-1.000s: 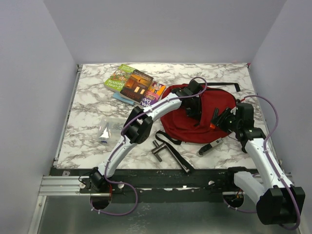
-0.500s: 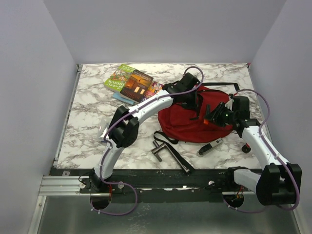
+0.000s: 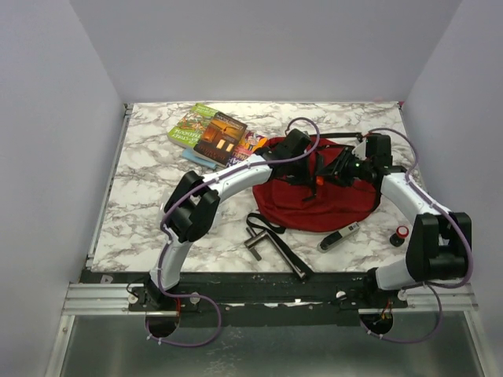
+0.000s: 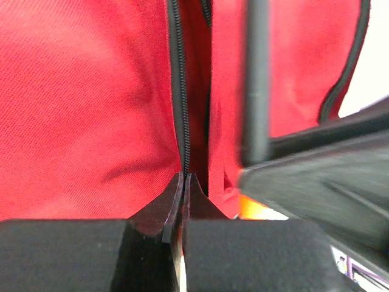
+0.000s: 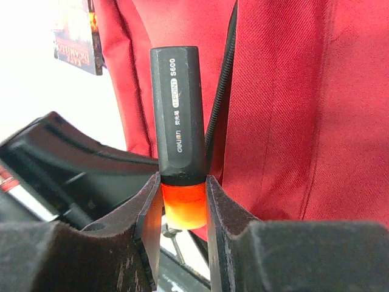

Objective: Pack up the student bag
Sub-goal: Place the stationery in the student bag.

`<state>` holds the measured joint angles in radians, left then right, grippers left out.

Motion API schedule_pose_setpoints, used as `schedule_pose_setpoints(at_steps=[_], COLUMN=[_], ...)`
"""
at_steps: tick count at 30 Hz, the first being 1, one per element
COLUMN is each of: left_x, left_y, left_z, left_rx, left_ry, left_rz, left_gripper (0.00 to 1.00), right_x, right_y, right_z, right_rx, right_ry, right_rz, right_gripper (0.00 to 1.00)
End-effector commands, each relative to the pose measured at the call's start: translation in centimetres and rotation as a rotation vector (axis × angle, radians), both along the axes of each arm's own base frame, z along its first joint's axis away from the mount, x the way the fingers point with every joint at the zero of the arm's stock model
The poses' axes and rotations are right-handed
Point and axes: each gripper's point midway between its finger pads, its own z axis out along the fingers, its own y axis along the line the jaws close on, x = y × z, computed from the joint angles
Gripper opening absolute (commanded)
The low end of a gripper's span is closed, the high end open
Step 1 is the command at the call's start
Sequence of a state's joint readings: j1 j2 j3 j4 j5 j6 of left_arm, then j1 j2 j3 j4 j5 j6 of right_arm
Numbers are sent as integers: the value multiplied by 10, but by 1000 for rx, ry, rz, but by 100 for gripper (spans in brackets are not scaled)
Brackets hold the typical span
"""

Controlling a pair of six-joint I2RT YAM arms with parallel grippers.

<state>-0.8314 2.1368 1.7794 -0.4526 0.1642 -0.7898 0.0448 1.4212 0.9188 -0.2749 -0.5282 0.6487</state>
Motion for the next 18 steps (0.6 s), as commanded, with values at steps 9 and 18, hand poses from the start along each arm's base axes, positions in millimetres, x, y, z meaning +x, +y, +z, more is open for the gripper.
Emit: schedule_pose_setpoints(at_steps=[9,18], left_x=[9,12], left_y=[-19,-19], left_z=[49,56], left_rx=[-156,-156], left_ry=[-93,-118], left_rz=[21,14], left_gripper=[0,0], right_x=[-12,-10], right_y=[-6,1], right_z=[-67,-81], right_rx=[-41,-8], right_ry=[206,231], right_rz=[-50,-10], right_gripper=[1,1])
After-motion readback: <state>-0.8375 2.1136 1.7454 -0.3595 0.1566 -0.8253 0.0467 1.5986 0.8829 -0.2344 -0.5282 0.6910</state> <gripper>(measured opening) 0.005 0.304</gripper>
